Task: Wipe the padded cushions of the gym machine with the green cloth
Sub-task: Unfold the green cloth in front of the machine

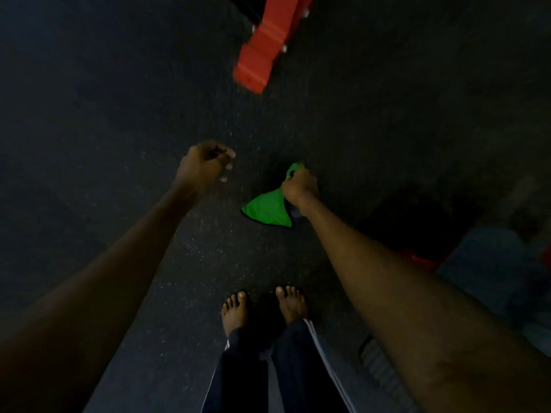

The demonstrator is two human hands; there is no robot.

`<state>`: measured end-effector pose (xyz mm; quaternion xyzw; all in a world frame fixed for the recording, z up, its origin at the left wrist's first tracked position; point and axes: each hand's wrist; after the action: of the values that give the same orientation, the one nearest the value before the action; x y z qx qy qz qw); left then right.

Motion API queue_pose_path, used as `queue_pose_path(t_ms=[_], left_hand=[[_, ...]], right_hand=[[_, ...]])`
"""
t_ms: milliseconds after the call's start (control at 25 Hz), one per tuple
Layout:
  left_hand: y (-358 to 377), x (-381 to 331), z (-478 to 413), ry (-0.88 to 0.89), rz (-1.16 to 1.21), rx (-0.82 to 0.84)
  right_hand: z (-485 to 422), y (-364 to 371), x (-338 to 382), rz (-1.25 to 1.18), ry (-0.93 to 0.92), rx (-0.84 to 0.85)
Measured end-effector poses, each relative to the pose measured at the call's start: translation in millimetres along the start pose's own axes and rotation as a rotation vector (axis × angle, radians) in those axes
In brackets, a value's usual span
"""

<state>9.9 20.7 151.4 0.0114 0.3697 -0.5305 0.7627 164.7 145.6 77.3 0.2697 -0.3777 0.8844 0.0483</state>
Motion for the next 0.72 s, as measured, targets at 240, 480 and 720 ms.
queue_pose_path(t_ms=[240,480,720], left_hand=[[-105.6,-164.3,166.3,0.131,-0.004,-0.081],[-233.1,-317.6,308.8,0.311,0.118,-0.228],[-312.9,-410.3,439.3,0.455,0.196,-0.358]], right_hand=[[109.3,-201.4,153.4,-0.222,-0.128,-0.089],[213.0,-382.7,331.1,-0.438,-0.355,-0.248],[336.0,-515.2,472.7,-0.557,-0.667,-0.322]])
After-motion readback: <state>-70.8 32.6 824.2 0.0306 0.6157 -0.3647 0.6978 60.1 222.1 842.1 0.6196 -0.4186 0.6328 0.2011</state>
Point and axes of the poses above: each hand's wrist, its own z-axis away from the middle knuckle, its own y-axis out of the palm, x = y × z, and after that the axes turned 15 degrees about -y, right-handed
